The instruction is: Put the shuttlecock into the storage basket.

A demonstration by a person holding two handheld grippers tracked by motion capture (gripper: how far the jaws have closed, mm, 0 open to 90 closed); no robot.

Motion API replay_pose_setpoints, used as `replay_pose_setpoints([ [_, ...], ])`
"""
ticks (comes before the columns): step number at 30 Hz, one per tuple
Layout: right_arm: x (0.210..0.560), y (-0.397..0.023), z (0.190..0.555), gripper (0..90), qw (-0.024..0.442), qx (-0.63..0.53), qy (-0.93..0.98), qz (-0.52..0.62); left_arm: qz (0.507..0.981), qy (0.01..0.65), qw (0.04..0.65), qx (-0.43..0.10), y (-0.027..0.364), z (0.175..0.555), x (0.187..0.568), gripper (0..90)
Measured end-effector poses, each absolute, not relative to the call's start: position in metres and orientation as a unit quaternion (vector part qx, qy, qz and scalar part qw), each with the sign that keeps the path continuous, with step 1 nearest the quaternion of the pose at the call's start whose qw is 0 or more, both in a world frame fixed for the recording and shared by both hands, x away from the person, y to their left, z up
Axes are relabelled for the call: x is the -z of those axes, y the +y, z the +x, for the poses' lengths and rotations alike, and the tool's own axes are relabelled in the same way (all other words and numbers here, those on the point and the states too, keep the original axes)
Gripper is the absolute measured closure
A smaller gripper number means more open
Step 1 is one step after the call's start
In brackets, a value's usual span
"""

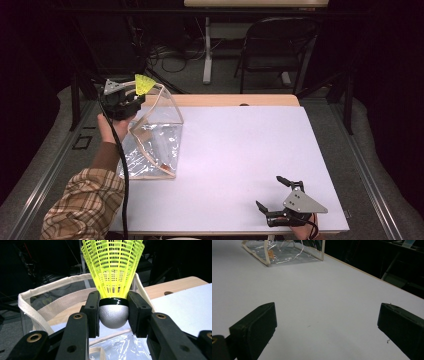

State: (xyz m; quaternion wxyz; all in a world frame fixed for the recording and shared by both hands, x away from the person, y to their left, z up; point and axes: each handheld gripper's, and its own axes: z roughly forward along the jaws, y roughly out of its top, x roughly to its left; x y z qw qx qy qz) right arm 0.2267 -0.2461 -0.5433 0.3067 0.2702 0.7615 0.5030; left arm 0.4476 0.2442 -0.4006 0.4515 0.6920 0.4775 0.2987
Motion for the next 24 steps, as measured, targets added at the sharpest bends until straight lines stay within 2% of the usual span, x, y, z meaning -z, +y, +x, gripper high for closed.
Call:
replay_pose_setpoints([
  [24,0.5435,-0.2461,0.2269,1.8,0.306,-0.502,0.763,0.269,0.705,0.478,0.438,-0.286,0.2442,0.4502,0.4084,65.1],
])
